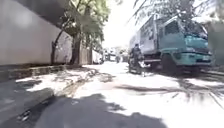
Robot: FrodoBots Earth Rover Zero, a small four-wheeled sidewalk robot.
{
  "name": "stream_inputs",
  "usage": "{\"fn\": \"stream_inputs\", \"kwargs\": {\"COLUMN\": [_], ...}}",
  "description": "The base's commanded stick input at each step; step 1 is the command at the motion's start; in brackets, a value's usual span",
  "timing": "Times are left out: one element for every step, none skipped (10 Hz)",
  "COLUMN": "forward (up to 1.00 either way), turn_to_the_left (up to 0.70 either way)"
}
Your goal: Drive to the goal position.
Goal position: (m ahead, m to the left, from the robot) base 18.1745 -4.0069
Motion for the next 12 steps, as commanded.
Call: {"fn": "stream_inputs", "kwargs": {"forward": [0.85,0.85,0.85,0.85,0.85,0.85,0.85,0.85,0.85,0.85,0.85,0.85], "turn_to_the_left": [0.0,0.0,-0.03,-0.34,-0.34,-0.31,0.0,0.0,0.0,0.0,0.0,0.0]}}
